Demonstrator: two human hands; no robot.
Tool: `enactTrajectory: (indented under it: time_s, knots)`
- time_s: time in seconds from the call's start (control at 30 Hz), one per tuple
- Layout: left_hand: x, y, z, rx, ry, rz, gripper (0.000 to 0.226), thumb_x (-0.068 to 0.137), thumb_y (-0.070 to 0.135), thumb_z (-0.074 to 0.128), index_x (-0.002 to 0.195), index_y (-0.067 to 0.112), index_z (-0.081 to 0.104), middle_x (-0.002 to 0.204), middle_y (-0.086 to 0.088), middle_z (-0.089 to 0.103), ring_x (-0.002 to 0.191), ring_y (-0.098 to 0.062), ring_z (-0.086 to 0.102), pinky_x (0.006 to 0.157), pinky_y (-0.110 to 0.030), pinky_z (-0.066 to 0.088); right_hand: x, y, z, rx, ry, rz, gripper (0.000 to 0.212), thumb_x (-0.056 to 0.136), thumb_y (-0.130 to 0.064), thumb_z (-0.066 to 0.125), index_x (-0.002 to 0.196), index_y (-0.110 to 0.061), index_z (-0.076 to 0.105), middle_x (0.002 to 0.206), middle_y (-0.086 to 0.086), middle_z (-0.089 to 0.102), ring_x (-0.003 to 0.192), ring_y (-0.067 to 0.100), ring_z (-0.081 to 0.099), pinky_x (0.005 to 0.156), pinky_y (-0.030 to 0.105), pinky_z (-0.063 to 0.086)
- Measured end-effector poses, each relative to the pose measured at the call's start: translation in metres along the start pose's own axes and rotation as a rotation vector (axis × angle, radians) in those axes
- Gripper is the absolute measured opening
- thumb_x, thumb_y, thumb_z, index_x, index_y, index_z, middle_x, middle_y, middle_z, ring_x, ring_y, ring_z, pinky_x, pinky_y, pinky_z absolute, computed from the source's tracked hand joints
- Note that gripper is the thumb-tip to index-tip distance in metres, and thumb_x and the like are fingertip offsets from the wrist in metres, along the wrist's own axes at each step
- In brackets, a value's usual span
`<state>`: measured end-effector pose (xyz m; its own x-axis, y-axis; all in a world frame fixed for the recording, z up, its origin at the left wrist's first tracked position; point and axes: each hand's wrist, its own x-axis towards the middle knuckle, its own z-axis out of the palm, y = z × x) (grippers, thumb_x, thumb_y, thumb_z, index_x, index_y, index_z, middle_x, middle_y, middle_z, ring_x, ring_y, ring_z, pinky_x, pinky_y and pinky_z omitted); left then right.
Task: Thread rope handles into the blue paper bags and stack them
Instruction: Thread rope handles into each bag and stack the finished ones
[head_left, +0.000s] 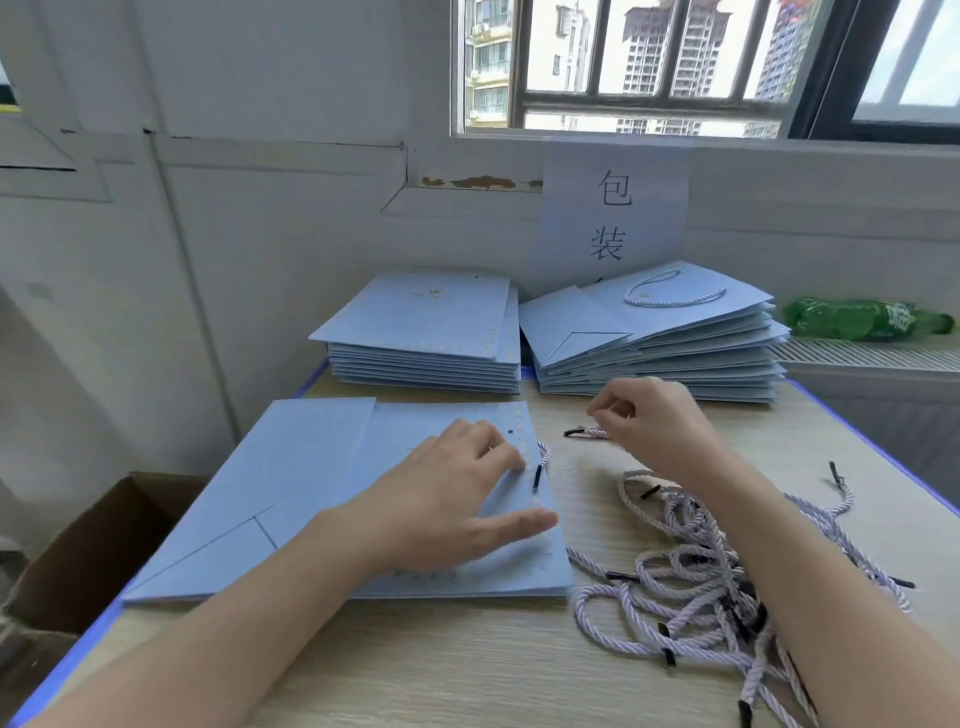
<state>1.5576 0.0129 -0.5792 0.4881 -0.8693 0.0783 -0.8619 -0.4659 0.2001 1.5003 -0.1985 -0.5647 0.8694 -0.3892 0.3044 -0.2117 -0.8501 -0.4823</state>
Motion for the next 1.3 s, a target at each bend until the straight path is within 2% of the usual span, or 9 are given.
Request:
enactTrajectory:
  time_s: [0.1, 0.2, 0.4, 0.5, 0.6, 0.67, 0.8, 0.97, 1.3]
  knots:
    - [-0.001, 0.010, 0.007, 0.113, 0.019, -0.033, 0.091, 0.067, 0.090, 0.016, 0.126, 0.027, 0.040, 0.125, 0.009, 0.033, 0.116, -0.010, 0.026, 0.103, -0.031, 0.028, 0.002, 0.004, 0.013, -0.156, -0.097, 0.006, 0.020, 0.091, -0.023, 0.058, 0.109, -0.021, 0.067, 0.090, -0.004, 0.049, 0.082, 0.013, 0.050, 0.072, 0.025, 0.038]
    - [0.000, 0.016, 0.013, 0.127, 0.059, -0.051, 0.091, 0.062, 0.090, 0.012, 0.124, 0.028, 0.038, 0.124, 0.007, 0.031, 0.115, -0.013, 0.025, 0.099, -0.030, 0.027, 0.005, 0.004, 0.017, -0.142, -0.131, 0.011, 0.007, 0.089, -0.026, 0.062, 0.095, -0.029, 0.065, 0.093, -0.003, 0.047, 0.090, 0.017, 0.053, 0.079, 0.031, 0.045]
    - [0.000, 0.016, 0.010, -0.002, -0.051, -0.030, 0.056, 0.089, 0.063, 0.043, 0.139, 0.047, 0.024, 0.138, 0.003, 0.019, 0.130, -0.013, 0.012, 0.105, -0.031, 0.016, 0.003, 0.002, 0.014, -0.085, -0.096, -0.024, 0.005, 0.089, -0.021, 0.062, 0.086, -0.024, 0.065, 0.092, -0.002, 0.059, 0.076, 0.015, 0.055, 0.078, 0.036, 0.050]
    - [0.000, 0.012, 0.007, -0.016, -0.082, -0.081, 0.076, 0.083, 0.073, 0.040, 0.147, 0.042, 0.010, 0.149, 0.002, 0.012, 0.138, -0.013, 0.005, 0.115, -0.037, 0.009, -0.002, -0.005, 0.006, 0.091, -0.064, -0.063, 0.010, 0.089, -0.016, 0.060, 0.083, -0.023, 0.064, 0.078, -0.005, 0.064, 0.066, 0.011, 0.057, 0.070, 0.031, 0.051]
    - [-0.001, 0.009, 0.004, -0.014, -0.193, -0.242, 0.109, 0.062, 0.088, 0.031, 0.151, 0.033, -0.003, 0.158, -0.003, -0.010, 0.144, -0.018, -0.016, 0.117, -0.049, -0.004, -0.010, -0.023, -0.002, 0.247, -0.154, -0.175, 0.013, 0.086, -0.012, 0.064, 0.080, -0.023, 0.067, 0.067, -0.009, 0.063, 0.058, 0.000, 0.053, 0.058, 0.013, 0.043]
    - [0.000, 0.007, 0.001, -0.050, -0.245, -0.282, 0.108, 0.068, 0.084, 0.039, 0.151, 0.031, -0.004, 0.158, -0.004, -0.016, 0.144, -0.019, -0.021, 0.117, -0.050, -0.007, -0.016, -0.033, -0.001, 0.235, -0.257, -0.262, 0.014, 0.084, -0.013, 0.066, 0.081, -0.026, 0.070, 0.073, -0.007, 0.064, 0.065, 0.002, 0.054, 0.061, 0.012, 0.041]
    - [0.002, 0.001, -0.003, -0.106, -0.282, -0.264, 0.099, 0.078, 0.072, 0.052, 0.151, 0.033, -0.003, 0.159, -0.002, -0.017, 0.144, -0.016, -0.023, 0.117, -0.049, -0.008, -0.023, -0.043, 0.004, 0.132, -0.357, -0.400, 0.011, 0.086, -0.015, 0.066, 0.086, -0.024, 0.072, 0.079, -0.007, 0.058, 0.066, -0.002, 0.049, 0.064, 0.009, 0.037]
    - [0.000, -0.001, -0.002, -0.120, -0.270, -0.243, 0.099, 0.075, 0.077, 0.048, 0.151, 0.035, 0.000, 0.159, 0.000, -0.018, 0.143, -0.015, -0.024, 0.118, -0.046, -0.011, -0.027, -0.049, 0.010, 0.158, -0.437, -0.415, 0.011, 0.085, -0.014, 0.066, 0.085, -0.023, 0.072, 0.077, -0.015, 0.059, 0.070, -0.002, 0.051, 0.066, 0.008, 0.038]
    - [0.001, 0.000, -0.001, -0.235, -0.193, -0.236, 0.067, 0.078, 0.066, 0.059, 0.132, 0.036, 0.033, 0.156, 0.001, 0.002, 0.144, -0.012, -0.009, 0.118, -0.044, -0.007, -0.032, -0.057, 0.016, 0.243, -0.450, -0.380, 0.014, 0.082, -0.007, 0.068, 0.083, -0.021, 0.066, 0.069, -0.016, 0.060, 0.063, -0.004, 0.050, 0.063, 0.007, 0.037]
